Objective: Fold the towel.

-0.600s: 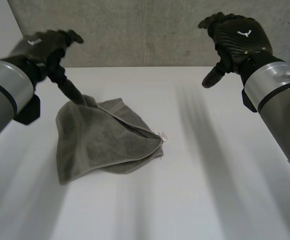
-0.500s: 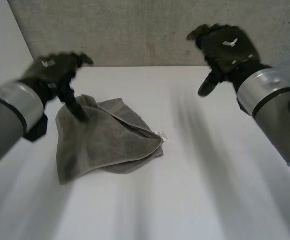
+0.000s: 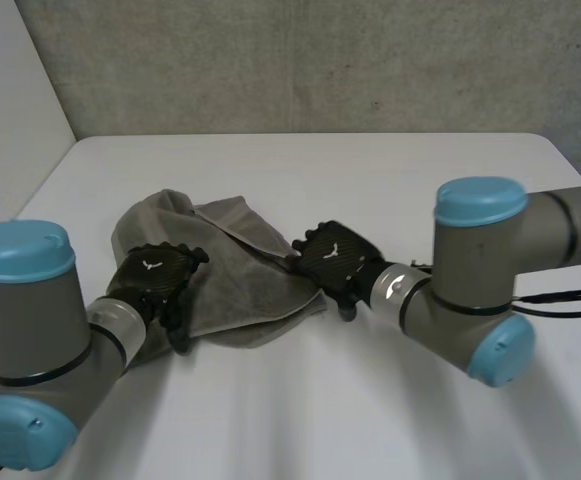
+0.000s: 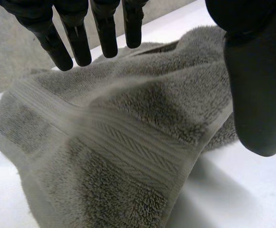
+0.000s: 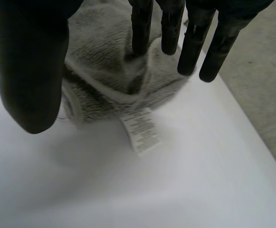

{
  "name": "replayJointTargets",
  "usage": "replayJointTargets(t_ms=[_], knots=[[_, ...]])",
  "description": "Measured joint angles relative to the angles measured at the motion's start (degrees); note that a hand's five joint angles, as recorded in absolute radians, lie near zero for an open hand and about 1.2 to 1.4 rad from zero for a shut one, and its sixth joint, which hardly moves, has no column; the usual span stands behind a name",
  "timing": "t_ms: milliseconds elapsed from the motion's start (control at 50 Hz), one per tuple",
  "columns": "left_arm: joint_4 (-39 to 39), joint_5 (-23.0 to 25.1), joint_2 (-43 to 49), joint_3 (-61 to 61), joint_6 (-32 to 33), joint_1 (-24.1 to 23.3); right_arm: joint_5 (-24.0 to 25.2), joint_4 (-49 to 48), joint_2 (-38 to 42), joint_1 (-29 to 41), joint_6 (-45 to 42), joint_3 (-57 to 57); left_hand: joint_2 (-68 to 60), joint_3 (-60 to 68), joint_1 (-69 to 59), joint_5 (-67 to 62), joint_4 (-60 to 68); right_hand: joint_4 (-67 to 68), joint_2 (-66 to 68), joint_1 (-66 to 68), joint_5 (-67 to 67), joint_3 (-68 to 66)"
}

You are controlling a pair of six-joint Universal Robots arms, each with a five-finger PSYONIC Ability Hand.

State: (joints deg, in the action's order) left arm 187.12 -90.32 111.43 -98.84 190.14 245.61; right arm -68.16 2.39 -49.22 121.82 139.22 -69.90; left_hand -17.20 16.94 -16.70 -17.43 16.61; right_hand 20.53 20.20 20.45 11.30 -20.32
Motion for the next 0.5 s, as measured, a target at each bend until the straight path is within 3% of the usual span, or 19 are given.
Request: replayJointTargets(t_ms=[200, 280, 380, 420, 500], knots=[[1.0, -0.1, 6.5, 3.5, 0.0, 0.0, 0.1, -1.4, 7.8, 2.4, 0.3, 6.8, -6.4, 6.7, -6.8, -6.3, 7.0, 9.0, 9.2, 9.0, 8.7, -9.2], [0.9, -0.1, 7.9, 4.7, 0.0, 0.0, 0.1, -2.8, 9.8, 2.6, 0.2, 9.3, -13.3, 13.5, -13.8, -12.9, 13.8, 17.9, 18.8, 18.3, 17.2, -18.5], [0.9, -0.1, 8.6, 5.7, 0.0, 0.0, 0.1, -4.0, 11.8, 2.6, 0.0, 12.3, -29.5, 29.9, -29.9, -28.2, 29.7, 37.6, 38.3, 38.0, 36.3, -37.7], [0.9, -0.1, 8.7, 6.1, 0.0, 0.0, 0.0, -4.2, 12.8, 2.6, -0.1, 14.0, -43.2, 44.2, -43.0, -43.2, 44.9, 51.0, 52.3, 52.0, 50.2, -51.6], [0.8, -0.2, 8.2, 6.6, -0.2, 0.0, -0.2, -4.0, 13.4, 2.5, -0.1, 15.8, -51.7, 54.4, -50.9, -52.7, 54.6, 55.8, 55.7, 55.1, 54.8, -56.0]])
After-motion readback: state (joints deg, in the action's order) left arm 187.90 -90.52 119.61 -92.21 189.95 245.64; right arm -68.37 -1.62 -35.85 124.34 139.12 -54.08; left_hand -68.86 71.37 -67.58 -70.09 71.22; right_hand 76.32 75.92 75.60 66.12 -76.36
